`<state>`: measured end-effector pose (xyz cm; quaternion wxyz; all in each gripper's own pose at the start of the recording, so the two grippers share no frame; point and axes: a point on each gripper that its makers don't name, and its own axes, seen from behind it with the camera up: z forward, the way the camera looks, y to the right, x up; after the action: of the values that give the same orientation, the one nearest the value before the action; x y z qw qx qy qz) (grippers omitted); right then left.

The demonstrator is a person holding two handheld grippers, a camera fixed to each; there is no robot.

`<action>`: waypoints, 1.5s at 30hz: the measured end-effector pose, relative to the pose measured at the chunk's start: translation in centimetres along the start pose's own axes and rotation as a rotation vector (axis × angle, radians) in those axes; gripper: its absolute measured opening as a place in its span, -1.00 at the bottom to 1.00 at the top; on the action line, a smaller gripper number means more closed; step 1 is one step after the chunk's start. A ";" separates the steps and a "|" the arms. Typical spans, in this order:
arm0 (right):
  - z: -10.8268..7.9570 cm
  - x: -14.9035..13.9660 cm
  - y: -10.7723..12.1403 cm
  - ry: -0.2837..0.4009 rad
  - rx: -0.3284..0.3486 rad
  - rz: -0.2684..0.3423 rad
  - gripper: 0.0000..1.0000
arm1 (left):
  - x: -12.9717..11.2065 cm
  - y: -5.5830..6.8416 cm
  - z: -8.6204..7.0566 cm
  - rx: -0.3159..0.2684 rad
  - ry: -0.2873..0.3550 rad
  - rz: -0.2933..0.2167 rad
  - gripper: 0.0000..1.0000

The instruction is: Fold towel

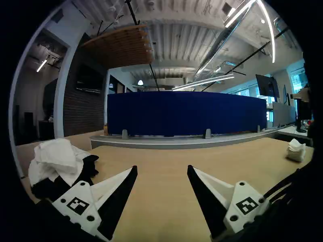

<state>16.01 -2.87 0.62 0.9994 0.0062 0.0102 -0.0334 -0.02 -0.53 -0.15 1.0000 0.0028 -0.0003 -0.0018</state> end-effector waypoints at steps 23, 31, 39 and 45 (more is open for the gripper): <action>-0.5 -4.4 3.2 0.003 -0.043 -0.015 1.00 | -0.1 0.2 -0.2 -0.003 0.001 0.003 0.82; -0.5 -9.2 4.2 -0.023 -0.053 0.032 1.00 | 0.0 0.1 -0.1 -0.003 0.001 0.003 0.82; -0.5 -12.6 4.5 -0.044 -0.061 0.062 1.00 | 0.0 0.1 -0.1 -0.003 0.001 0.003 0.83; -0.2 -13.9 4.1 -0.046 -0.043 0.073 1.00 | 0.0 0.1 -0.2 -0.003 0.001 0.003 0.83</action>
<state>2.46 2.16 0.80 0.9998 -0.0157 -0.0122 0.0029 -0.02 -0.38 -0.30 1.0000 0.0013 0.0000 -0.0004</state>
